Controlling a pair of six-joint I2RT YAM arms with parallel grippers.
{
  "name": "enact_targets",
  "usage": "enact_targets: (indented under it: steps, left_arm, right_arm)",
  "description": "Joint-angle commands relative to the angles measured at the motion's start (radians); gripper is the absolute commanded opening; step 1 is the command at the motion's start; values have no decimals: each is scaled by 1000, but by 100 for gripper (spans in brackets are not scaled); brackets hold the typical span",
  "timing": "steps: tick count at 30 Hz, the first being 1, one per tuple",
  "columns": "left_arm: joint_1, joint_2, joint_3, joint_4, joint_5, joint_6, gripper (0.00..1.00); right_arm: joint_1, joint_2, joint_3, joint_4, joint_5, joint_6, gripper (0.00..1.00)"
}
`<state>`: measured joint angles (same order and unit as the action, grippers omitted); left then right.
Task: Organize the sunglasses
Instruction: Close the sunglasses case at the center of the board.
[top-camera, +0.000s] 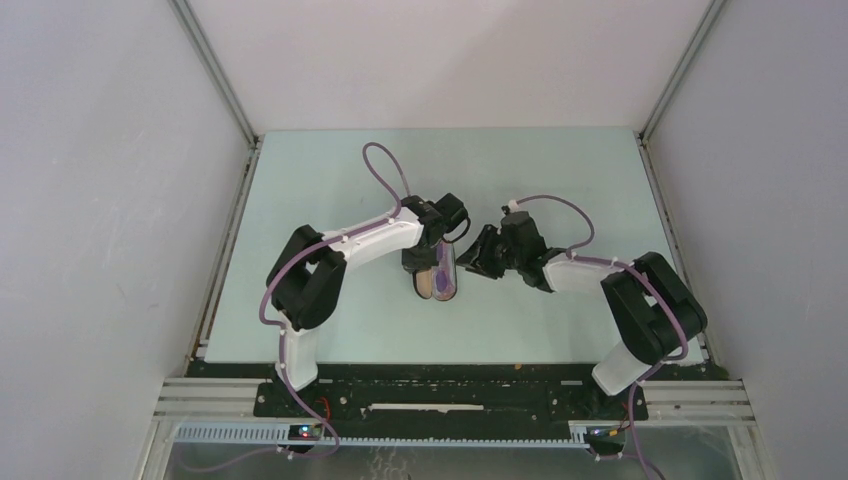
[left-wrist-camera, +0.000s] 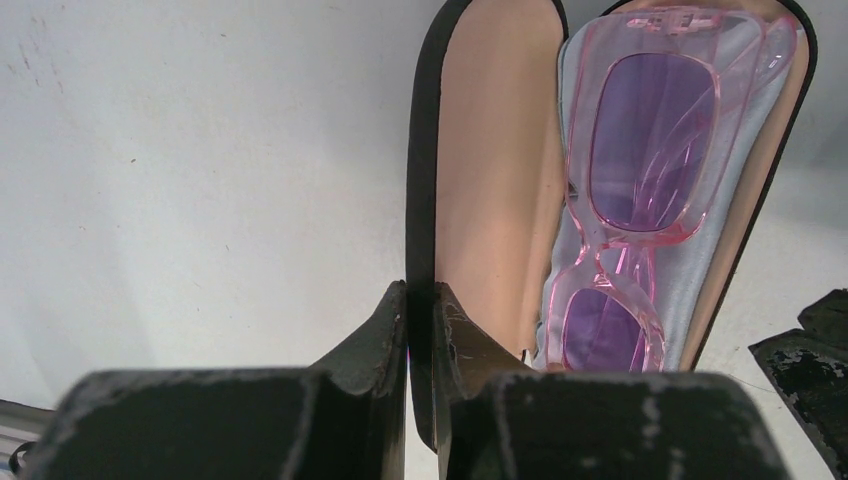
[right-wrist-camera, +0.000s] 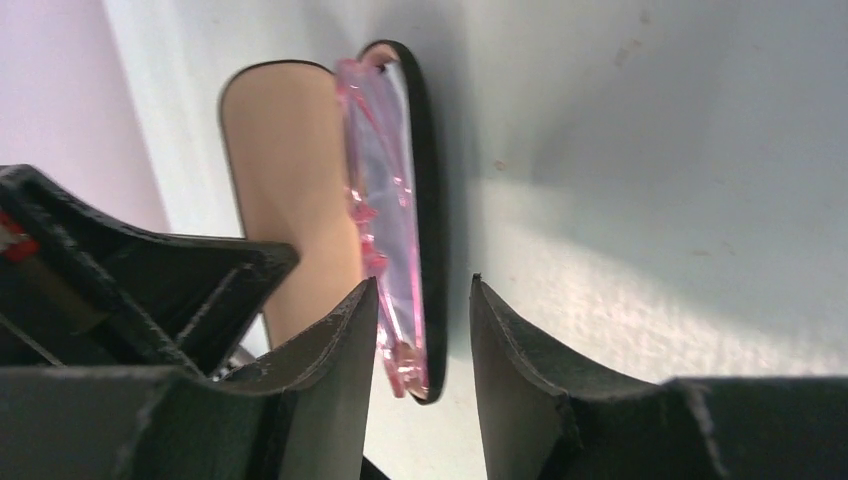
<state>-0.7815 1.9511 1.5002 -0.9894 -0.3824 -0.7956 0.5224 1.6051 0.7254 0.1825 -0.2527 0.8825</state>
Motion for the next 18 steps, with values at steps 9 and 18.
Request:
enact_targets:
  steps: [9, 18]
  left_arm:
    - [2, -12, 61, -3, -20, 6, 0]
    - [2, -33, 53, 26, 2, 36, 2]
  right_arm:
    - [-45, 165, -6, 276, -195, 105, 47]
    - [-68, 209, -6, 325, -244, 143, 29]
